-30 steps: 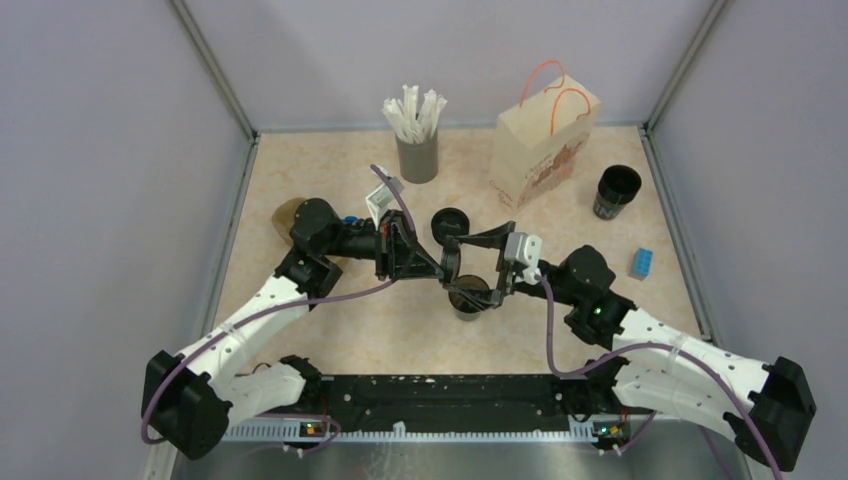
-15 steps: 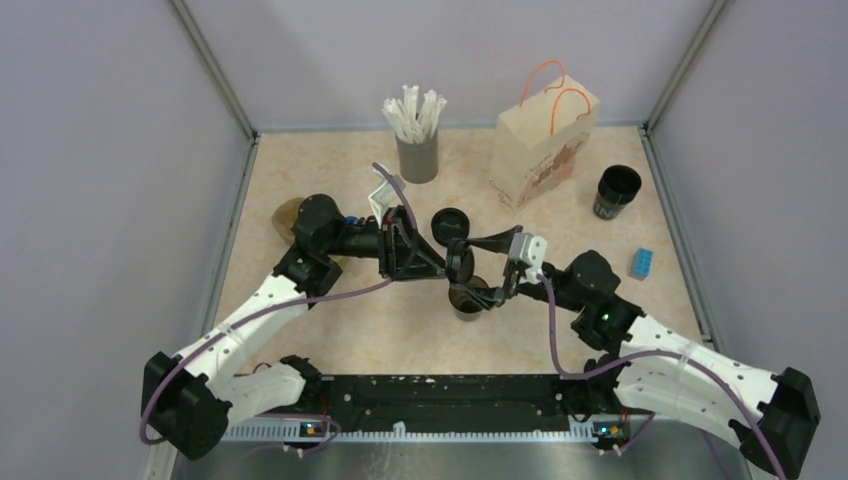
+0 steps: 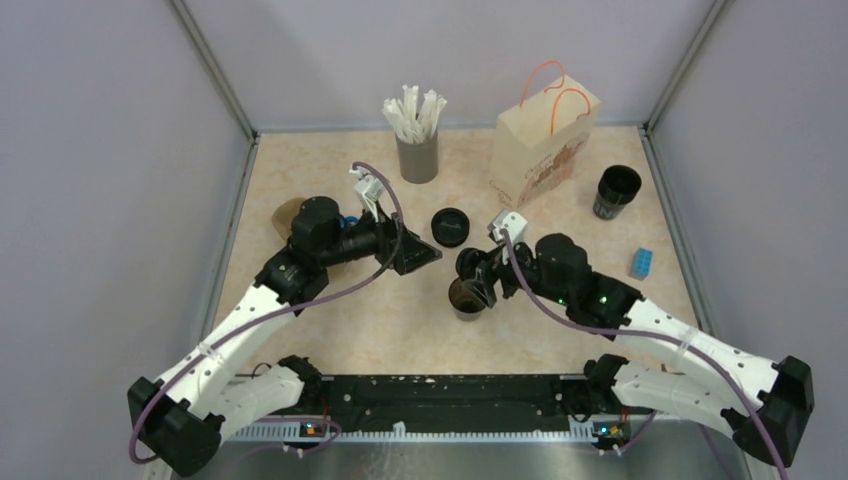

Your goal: Pack the takeout coffee

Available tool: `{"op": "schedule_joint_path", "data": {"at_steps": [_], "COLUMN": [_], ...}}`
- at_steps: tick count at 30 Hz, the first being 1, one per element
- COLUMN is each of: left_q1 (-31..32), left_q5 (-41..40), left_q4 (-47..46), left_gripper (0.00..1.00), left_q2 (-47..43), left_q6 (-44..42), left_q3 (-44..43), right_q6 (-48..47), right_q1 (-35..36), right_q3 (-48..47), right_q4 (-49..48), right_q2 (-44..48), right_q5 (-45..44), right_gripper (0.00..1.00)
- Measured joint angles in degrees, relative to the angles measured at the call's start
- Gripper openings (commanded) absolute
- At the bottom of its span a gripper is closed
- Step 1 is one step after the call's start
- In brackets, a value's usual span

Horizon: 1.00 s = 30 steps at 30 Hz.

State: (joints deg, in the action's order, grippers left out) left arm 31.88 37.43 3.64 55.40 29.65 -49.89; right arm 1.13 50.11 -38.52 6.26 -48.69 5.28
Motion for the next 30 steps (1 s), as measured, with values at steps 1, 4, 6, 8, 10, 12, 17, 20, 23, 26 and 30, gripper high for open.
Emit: {"op": "schedule_joint_path", "data": {"at_steps": [1, 4, 6, 8, 10, 12, 17, 20, 23, 26, 30], "left_q1": [0.0, 0.0, 0.0, -0.1, -0.4, -0.8, -3.1, -5.2, -7.5, -8.7, -8.8], "left_q5": [-2.2, -8.7, -11.1, -13.5, -15.0, -15.8, -16.0, -15.5, -13.6, -11.4, -7.3], "left_q4": [1.6, 5.2, 5.8, 5.9, 6.3, 6.7, 6.4, 5.1, 3.6, 1.8, -1.5], "left_gripper": [0.98, 0.98, 0.97, 0.97, 0.96, 0.95, 0.94, 0.94, 0.93, 0.92, 0.89], "left_q2": [-0.1, -0.2, -0.2, -0.2, -0.1, -0.1, -0.1, -0.2, -0.2, -0.1, 1.5], "left_q6": [-0.3, -0.5, -0.2, 1.0, 2.4, 3.8, 7.4, 9.3, 11.0, 12.1, 12.5], "left_q3": [0.0, 0.7, 1.9, 4.2, 6.3, 8.0, 11.2, 13.4, 15.7, 17.5, 18.2], "right_q6": [1.4, 4.8, 6.5, 8.2, 9.5, 10.8, 12.9, 13.7, 14.2, 14.4, 14.5], "right_q1": [0.0, 0.1, 0.5, 1.6, 2.4, 3.4, 4.9, 5.7, 6.7, 7.7, 8.2], "right_q3": [-1.7, -5.4, -7.1, -8.7, -9.8, -11.2, -13.9, -15.3, -16.6, -17.7, -18.8], "right_q4": [3.3, 10.1, 13.8, 17.6, 20.1, 22.7, 25.7, 26.7, 26.8, 26.8, 26.8], "right_q2": [-1.4, -5.2, -7.5, -10.1, -12.2, -14.3, -17.8, -19.5, -21.2, -23.0, -25.8], "right_q5": [-1.3, -4.3, -6.2, -8.3, -9.7, -10.9, -12.9, -13.7, -14.4, -15.0, -16.3], "right_gripper": [0.75, 0.75, 0.75, 0.75, 0.75, 0.75, 0.75, 0.75, 0.75, 0.75, 0.76]}}
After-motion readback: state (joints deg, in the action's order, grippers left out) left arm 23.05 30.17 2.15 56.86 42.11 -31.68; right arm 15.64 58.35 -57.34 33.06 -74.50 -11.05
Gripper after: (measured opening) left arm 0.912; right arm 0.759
